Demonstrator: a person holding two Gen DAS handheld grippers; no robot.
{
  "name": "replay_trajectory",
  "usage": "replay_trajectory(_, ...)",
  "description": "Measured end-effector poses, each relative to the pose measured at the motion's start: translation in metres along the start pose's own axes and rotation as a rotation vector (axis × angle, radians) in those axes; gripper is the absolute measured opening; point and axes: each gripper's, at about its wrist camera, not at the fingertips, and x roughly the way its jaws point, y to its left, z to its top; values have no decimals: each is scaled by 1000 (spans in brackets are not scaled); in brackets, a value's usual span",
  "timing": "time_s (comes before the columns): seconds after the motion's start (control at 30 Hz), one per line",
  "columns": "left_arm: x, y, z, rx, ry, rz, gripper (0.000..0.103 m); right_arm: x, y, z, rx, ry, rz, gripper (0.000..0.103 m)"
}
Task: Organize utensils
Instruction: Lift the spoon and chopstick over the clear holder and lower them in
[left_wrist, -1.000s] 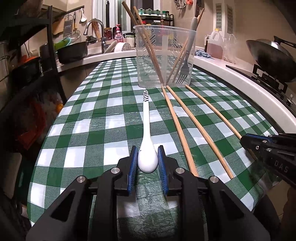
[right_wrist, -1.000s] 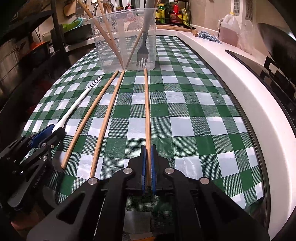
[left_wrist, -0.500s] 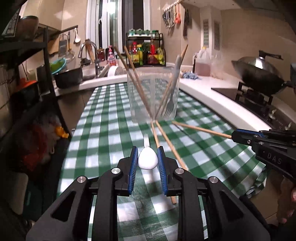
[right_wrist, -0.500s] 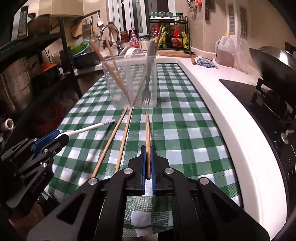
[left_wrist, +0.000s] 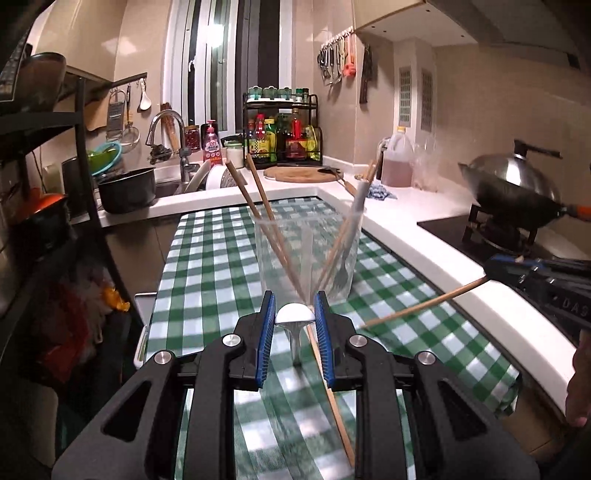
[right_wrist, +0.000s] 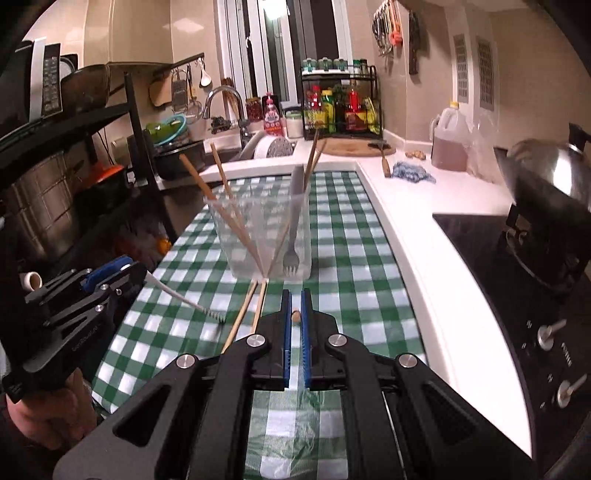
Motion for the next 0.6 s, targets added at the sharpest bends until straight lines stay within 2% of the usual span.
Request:
replay_trajectory(0.4,32,14,29,-21,22,-55,22,7,-3,47,-15,1,19,5)
replay_trajectory(0.6,46,12,37,-11,22,-72,22,23,-5,64,-41,44,22,5)
